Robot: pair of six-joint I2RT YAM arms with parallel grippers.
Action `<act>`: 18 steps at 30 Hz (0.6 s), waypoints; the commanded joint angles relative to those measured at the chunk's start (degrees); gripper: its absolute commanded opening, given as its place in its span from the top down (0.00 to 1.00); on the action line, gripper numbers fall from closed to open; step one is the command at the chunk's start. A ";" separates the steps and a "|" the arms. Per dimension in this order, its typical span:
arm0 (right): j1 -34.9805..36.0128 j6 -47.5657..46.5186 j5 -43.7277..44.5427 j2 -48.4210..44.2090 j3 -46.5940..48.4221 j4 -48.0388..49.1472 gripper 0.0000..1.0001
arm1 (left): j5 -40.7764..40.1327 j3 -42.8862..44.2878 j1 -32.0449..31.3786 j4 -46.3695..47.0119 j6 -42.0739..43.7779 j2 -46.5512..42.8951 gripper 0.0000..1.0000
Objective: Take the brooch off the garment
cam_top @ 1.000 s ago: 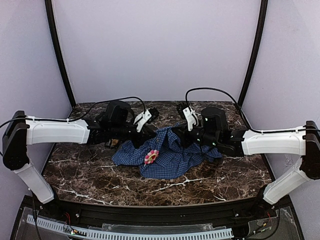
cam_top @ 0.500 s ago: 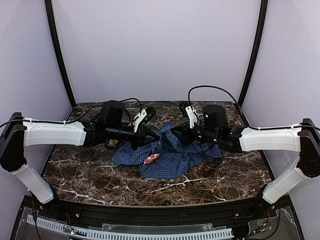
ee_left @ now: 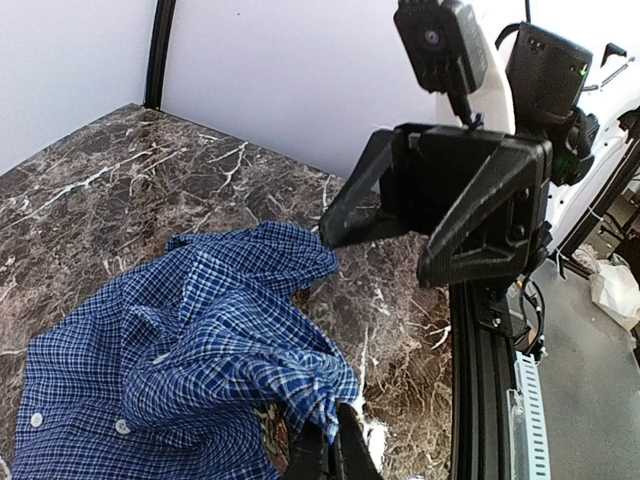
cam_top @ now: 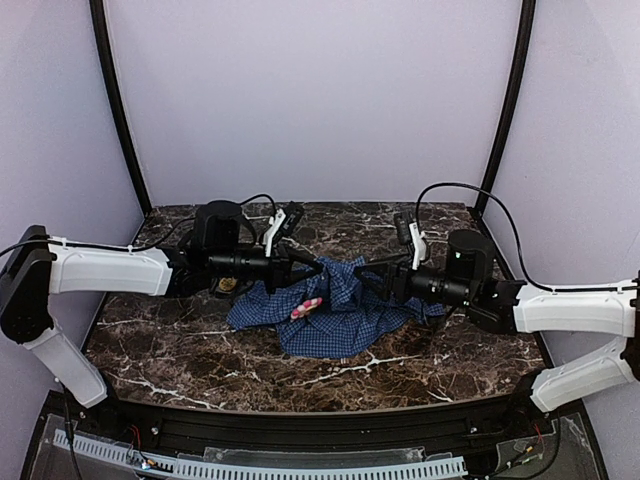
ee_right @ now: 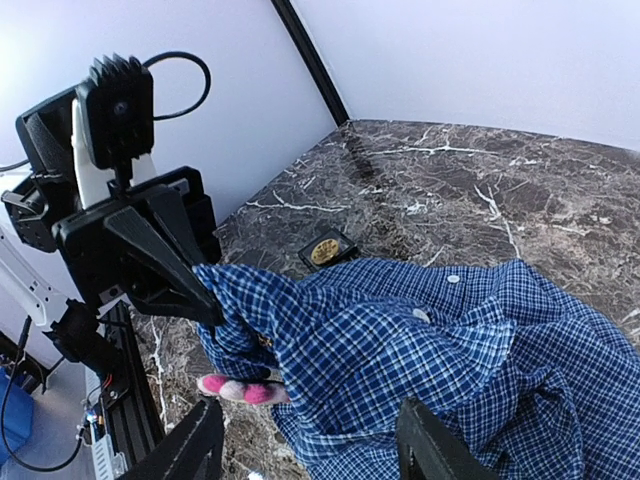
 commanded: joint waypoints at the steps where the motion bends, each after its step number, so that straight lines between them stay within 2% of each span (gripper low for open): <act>1: 2.50 -0.54 1.99 1.61 -0.81 4.02 0.38 | 1.97 -0.09 0.23 3.91 -2.34 -2.53 0.99; 6: 5.73 -5.11 7.60 6.44 1.03 2.83 0.36 | 2.54 0.05 0.23 2.94 -2.34 -2.80 0.99; 10: 7.04 -7.88 12.49 11.30 4.37 2.30 0.29 | 3.14 0.15 0.29 2.67 -2.58 -2.77 0.99; 12: 7.30 -9.03 14.83 14.52 6.21 2.57 0.28 | 3.54 0.18 0.32 2.38 -2.51 -2.78 0.99; 14: 7.33 -9.67 17.80 17.14 7.92 2.84 0.31 | 3.64 0.34 0.32 1.80 -2.27 -2.72 0.99; 18: 7.33 -10.93 18.47 20.66 10.61 4.41 0.43 | 2.99 0.36 0.32 -0.07 -1.21 -2.77 0.99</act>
